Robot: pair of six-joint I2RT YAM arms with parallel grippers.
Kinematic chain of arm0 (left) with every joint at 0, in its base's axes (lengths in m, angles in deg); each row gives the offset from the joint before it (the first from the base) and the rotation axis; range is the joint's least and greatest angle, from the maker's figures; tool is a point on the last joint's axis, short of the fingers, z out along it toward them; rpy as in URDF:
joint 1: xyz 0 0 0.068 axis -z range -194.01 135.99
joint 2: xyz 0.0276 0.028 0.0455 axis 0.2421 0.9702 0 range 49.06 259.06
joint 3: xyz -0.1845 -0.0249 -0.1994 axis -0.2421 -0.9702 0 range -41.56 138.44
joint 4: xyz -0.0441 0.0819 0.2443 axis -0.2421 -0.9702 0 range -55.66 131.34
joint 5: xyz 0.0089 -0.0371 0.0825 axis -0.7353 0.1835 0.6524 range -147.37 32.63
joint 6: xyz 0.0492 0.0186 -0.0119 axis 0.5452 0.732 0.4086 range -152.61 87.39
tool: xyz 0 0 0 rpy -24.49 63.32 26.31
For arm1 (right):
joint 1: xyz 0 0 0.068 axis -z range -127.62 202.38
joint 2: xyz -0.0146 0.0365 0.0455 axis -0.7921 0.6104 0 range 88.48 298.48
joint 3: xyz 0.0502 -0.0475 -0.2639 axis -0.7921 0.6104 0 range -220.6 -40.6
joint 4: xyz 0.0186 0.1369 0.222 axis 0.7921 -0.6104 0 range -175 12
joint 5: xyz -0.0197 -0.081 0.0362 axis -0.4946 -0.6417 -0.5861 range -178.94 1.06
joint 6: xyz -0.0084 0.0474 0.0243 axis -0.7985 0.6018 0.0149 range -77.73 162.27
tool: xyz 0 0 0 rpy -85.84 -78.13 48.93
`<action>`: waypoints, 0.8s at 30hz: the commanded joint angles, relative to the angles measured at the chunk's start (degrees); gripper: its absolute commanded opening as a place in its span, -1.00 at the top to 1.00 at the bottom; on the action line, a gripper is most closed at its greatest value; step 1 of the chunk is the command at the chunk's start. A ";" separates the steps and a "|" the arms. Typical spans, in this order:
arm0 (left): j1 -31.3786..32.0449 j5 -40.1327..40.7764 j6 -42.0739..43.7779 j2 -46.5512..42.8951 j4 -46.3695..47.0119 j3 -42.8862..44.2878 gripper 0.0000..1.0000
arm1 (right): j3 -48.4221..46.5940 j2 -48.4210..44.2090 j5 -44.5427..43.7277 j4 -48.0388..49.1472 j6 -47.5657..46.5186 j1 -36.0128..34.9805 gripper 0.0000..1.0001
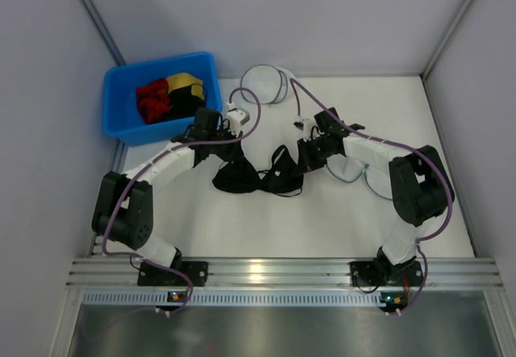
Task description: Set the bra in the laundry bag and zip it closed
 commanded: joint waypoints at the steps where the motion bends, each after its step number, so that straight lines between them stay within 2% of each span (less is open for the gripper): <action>1: 1.30 3.78 -4.13 4.58 6.93 3.15 1.00 | -0.82 -0.38 1.46 1.74 -1.08 -0.61 1.00; 5: 2.09 7.13 -5.98 9.08 6.93 4.29 1.00 | -0.82 0.32 2.34 1.74 -1.08 -0.61 1.00; 9: 2.01 8.01 -6.86 8.04 6.23 4.56 0.43 | -1.26 0.33 2.69 1.12 -1.34 -0.61 1.00; 10: 1.92 7.66 -7.12 6.21 5.61 4.73 0.19 | -1.17 0.15 2.60 1.12 -1.43 -0.61 1.00; 14: -0.62 4.85 -9.23 1.19 -1.32 5.52 -0.08 | -1.44 -1.08 2.25 0.77 -1.69 -0.70 1.00; 19: -5.63 2.48 -9.50 -5.40 -9.84 0.88 -0.14 | -5.12 -0.56 -0.38 -1.68 -2.31 -0.70 1.00; 24: -12.57 -1.91 -9.41 -7.35 -13.29 -5.28 -0.13 | -6.71 0.67 -0.83 -2.66 -3.36 -0.70 1.00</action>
